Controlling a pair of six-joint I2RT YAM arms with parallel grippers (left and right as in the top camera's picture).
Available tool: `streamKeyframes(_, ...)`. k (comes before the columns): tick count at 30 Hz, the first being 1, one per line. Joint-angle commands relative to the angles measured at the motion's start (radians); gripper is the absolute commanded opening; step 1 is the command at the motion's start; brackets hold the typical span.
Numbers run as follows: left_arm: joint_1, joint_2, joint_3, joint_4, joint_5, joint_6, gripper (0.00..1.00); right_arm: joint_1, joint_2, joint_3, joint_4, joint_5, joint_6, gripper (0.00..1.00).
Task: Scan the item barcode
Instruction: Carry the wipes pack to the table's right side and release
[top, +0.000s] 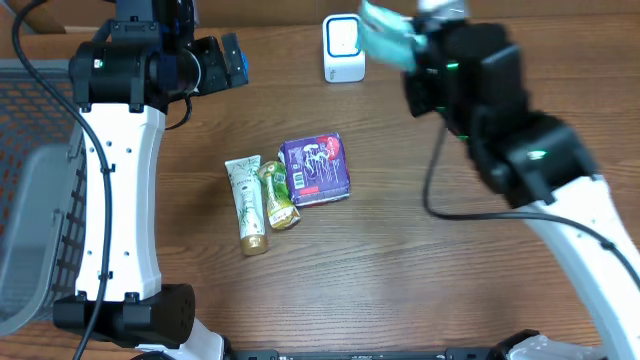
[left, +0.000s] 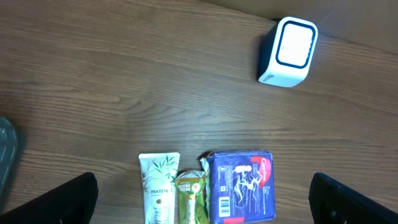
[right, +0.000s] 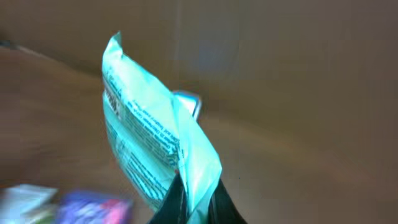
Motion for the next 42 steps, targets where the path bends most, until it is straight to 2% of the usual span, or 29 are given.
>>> streamKeyframes(1,-0.006,-0.001,0.008,0.001,0.007,0.019,1.0,-0.136,0.007,-0.004,-0.127,-0.242,0.427,0.04)
streamKeyframes(5,-0.007,-0.001,0.008,0.001,0.007,0.019,1.0,-0.291,0.034,-0.042,-0.237,-0.241,0.571,0.04)
streamKeyframes(10,-0.006,-0.001,0.008,0.002,0.007,0.019,1.0,-0.459,0.042,-0.216,-0.128,-0.215,0.706,0.04)
streamKeyframes(14,-0.007,-0.001,0.008,0.001,0.007,0.019,1.0,-0.584,0.046,-0.374,-0.023,-0.177,0.713,0.04)
streamKeyframes(16,-0.007,-0.001,0.008,0.001,0.008,0.019,1.0,-0.634,0.047,-0.439,0.033,-0.151,0.686,0.04)
streamKeyframes(21,-0.007,-0.001,0.008,0.002,0.008,0.019,1.0,-0.709,0.055,-0.593,0.254,-0.163,0.462,0.05)
streamKeyframes(26,-0.007,-0.001,0.008,0.002,0.008,0.019,1.0,-0.729,0.107,-0.652,0.311,-0.153,0.404,0.05)
streamKeyframes(31,-0.007,-0.001,0.008,0.001,0.008,0.019,0.99,-0.73,0.167,-0.654,0.311,-0.129,0.406,0.06)
streamKeyframes(32,-0.007,-0.001,0.008,0.002,0.007,0.019,1.0,-0.73,0.171,-0.654,0.311,-0.129,0.405,0.18)
streamKeyframes(33,-0.007,-0.001,0.008,0.002,0.008,0.019,1.0,-0.73,0.171,-0.654,0.311,-0.129,0.405,0.35)
streamKeyframes(34,-0.006,-0.001,0.008,0.002,0.007,0.019,1.0,-0.73,0.171,-0.654,0.311,-0.129,0.405,0.57)
streamKeyframes(35,-0.006,-0.001,0.008,0.001,0.007,0.019,0.99,-0.73,0.171,-0.653,0.314,-0.129,0.405,0.7)
streamKeyframes(39,-0.007,-0.001,0.008,0.001,0.008,0.019,0.99,-0.73,0.168,-0.634,0.332,-0.129,0.406,0.82)
streamKeyframes(42,-0.007,-0.001,0.008,0.002,0.008,0.019,1.0,-0.721,0.153,-0.566,0.254,-0.15,0.405,0.85)
